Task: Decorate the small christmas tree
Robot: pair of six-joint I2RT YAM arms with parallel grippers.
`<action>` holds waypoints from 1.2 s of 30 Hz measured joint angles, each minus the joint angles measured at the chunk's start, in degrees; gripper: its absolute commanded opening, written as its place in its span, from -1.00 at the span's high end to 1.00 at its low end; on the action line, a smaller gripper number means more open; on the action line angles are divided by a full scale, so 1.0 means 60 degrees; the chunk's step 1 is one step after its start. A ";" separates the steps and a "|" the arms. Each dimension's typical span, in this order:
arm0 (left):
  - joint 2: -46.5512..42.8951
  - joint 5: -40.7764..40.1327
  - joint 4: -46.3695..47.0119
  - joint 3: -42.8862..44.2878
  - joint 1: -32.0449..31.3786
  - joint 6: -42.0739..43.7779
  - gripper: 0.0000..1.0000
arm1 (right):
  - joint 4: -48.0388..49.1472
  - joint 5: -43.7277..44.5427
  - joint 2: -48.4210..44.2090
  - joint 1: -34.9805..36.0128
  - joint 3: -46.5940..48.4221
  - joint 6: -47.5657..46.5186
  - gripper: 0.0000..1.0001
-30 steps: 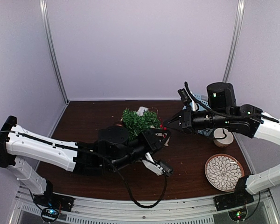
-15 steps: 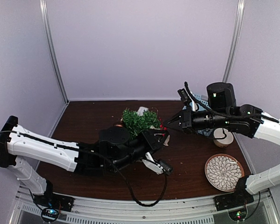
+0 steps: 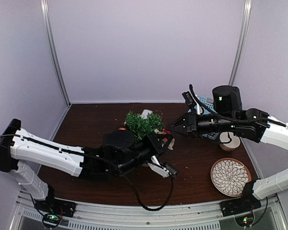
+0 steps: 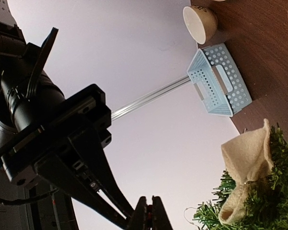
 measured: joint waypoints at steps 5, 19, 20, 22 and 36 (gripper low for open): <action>-0.0073 0.0051 0.0025 -0.0095 -0.0011 -0.0244 1.00 | 0.0124 0.0022 -0.0011 -0.0007 -0.0040 0.0029 -0.34; -0.2375 0.1665 -0.4353 0.1570 0.0634 -0.7952 1.00 | -0.0087 0.0943 -0.1519 -0.1472 -0.0033 -0.1140 -0.84; -0.2557 0.1883 -0.4521 0.1727 0.0863 -0.8641 1.00 | -0.0109 0.0976 -0.1603 -0.1596 -0.0033 -0.1235 -0.87; -0.2969 0.2517 -0.4845 0.1996 0.1515 -1.0291 1.00 | -0.0127 0.1042 -0.1719 -0.1789 -0.0033 -0.1432 -0.98; -0.2579 0.5300 -0.5472 0.2718 0.3537 -1.6844 1.00 | -0.0328 0.1089 -0.1698 -0.2029 -0.0036 -0.2095 -0.99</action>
